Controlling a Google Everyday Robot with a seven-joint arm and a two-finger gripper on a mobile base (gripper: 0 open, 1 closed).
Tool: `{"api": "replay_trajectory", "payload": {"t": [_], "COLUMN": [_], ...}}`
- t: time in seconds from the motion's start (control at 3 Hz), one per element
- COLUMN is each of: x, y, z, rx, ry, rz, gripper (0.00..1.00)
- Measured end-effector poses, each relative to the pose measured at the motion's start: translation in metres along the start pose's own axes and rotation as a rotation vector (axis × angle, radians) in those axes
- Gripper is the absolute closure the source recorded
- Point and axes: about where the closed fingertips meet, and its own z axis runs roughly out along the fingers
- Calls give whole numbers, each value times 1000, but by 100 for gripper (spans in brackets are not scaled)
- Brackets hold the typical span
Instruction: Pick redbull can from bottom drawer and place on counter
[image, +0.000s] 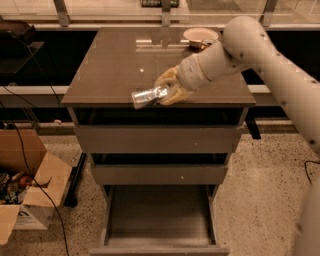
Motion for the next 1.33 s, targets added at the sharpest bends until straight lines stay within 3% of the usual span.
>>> {"api": "replay_trajectory", "payload": {"t": [0.33, 0.67, 1.0, 1.33], "x": [10, 14, 13, 12], "y": [-24, -35, -42, -91], "z": [18, 31, 34, 20], "rx": [-21, -28, -17, 113], "ry": [-2, -17, -25, -45], "rz": [-9, -6, 4, 16], "gripper": [100, 100, 73, 50]}}
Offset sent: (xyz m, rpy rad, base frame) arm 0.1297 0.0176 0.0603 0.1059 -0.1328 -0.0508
